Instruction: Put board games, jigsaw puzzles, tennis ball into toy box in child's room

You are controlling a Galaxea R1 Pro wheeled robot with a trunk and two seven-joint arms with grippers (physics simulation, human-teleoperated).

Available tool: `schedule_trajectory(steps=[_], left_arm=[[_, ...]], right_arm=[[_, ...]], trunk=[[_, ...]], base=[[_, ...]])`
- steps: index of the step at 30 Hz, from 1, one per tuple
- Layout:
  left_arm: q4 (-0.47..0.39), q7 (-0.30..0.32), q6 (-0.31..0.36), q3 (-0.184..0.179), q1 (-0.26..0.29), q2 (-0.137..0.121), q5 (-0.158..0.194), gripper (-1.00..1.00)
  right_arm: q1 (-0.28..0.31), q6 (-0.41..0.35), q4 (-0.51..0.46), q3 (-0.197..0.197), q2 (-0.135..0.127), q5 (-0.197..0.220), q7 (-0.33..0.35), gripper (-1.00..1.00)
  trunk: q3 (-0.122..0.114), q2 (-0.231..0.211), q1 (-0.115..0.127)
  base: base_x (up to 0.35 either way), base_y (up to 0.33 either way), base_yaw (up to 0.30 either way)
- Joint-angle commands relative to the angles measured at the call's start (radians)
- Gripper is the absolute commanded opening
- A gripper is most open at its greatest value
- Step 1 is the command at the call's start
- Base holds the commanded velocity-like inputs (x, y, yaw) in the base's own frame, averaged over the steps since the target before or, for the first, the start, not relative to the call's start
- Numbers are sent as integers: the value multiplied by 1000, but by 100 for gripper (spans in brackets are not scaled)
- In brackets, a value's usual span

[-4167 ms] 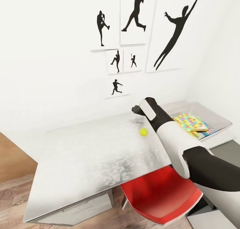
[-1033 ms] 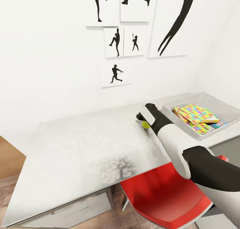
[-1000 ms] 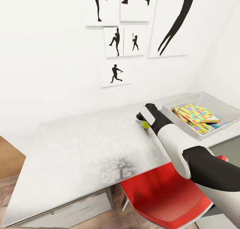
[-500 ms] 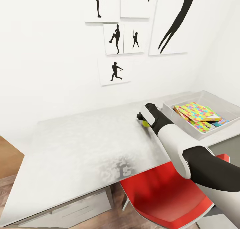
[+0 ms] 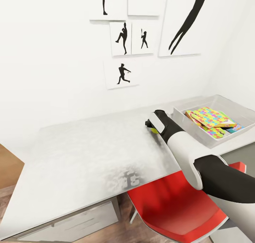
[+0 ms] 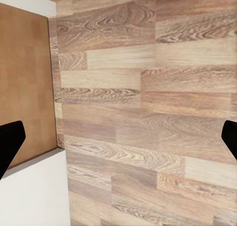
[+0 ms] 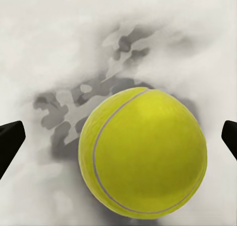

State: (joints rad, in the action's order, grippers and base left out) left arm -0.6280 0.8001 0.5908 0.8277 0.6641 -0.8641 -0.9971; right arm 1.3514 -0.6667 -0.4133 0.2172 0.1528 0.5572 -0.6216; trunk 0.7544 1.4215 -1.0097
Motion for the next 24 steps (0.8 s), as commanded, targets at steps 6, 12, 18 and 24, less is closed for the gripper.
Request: schedule_trajectory(steps=[6, 12, 18, 24], left_arm=[[-1, 7, 3, 4, 1, 0, -6, 100], [-1, 7, 3, 4, 2, 0, -6, 100], [-1, 7, 3, 4, 2, 0, -6, 100], [-1, 7, 3, 4, 1, 0, -6, 100]], right_arm=[[1, -6, -1, 8, -2, 11, -8, 100], [1, -8, 0, 8, -3, 12, -7, 100], [1, -9, 1, 8, -5, 12, -7, 100], [0, -10, 2, 8, -4, 12, -8, 100]], trunk=[[1, 0, 0], [1, 0, 0], [1, 0, 0], [1, 0, 0]], base=[[0, 0, 0], [0, 0, 0], [0, 0, 0], [0, 0, 0]])
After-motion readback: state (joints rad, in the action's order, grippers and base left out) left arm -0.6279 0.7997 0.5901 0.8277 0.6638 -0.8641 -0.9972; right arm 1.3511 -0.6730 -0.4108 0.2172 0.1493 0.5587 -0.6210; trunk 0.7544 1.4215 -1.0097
